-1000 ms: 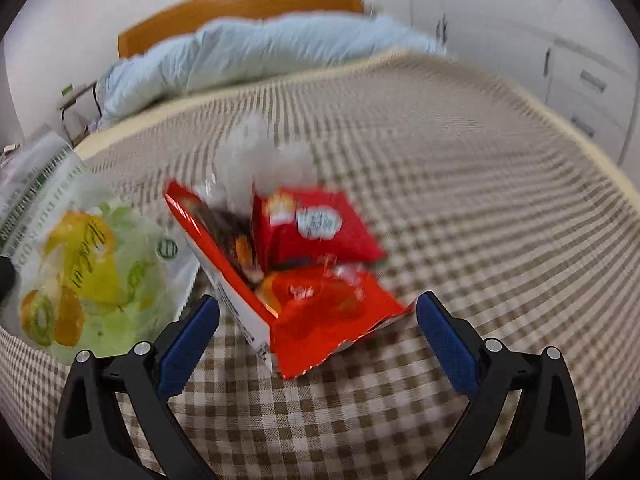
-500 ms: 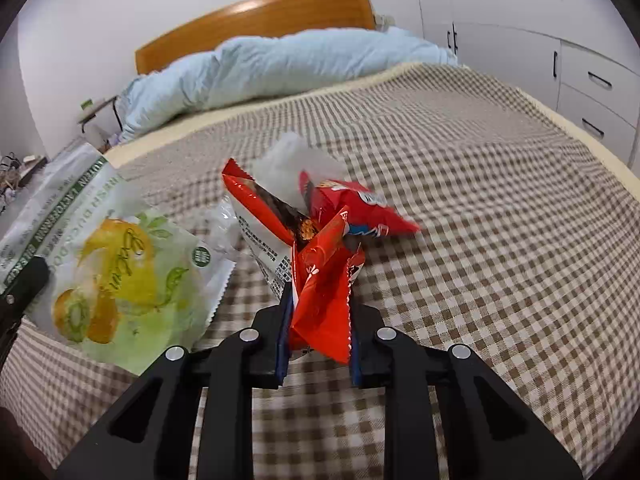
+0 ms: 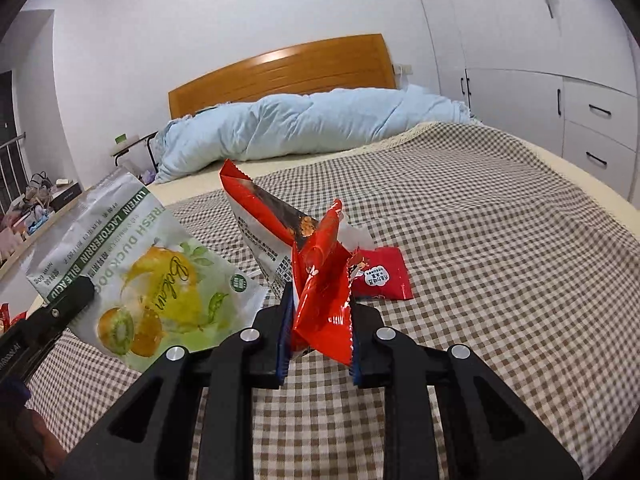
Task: Collect trash
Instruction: 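Carry the snack bag and red wrapper down to the floor bin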
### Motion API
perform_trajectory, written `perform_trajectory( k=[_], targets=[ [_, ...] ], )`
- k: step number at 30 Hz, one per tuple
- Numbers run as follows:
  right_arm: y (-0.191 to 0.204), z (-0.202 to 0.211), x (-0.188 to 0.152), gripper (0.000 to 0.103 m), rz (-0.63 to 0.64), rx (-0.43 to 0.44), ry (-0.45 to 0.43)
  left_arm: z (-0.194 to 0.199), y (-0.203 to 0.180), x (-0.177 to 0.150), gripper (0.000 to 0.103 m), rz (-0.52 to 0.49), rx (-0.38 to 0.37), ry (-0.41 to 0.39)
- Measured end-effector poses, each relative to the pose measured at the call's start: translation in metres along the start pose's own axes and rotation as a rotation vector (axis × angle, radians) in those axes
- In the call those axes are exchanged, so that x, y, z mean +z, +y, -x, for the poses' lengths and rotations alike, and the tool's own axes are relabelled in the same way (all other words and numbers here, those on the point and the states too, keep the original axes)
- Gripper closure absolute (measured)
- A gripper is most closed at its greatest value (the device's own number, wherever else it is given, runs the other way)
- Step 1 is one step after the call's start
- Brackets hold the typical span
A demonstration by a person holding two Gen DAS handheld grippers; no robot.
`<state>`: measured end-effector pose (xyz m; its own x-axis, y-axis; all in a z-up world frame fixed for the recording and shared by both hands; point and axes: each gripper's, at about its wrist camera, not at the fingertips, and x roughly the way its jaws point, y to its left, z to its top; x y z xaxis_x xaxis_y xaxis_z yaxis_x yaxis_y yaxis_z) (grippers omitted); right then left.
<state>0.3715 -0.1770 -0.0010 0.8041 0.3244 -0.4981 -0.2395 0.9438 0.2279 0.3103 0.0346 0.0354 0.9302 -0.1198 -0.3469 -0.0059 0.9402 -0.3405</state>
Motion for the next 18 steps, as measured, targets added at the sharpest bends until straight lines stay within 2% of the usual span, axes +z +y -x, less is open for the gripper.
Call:
perform_trajectory(
  k=[18],
  targets=[
    [0.005,0.062,-0.013,0.081,0.022,0.005,-0.031,0.08,-0.021,-0.001,0.103,-0.01,-0.042,-0.05]
  ],
)
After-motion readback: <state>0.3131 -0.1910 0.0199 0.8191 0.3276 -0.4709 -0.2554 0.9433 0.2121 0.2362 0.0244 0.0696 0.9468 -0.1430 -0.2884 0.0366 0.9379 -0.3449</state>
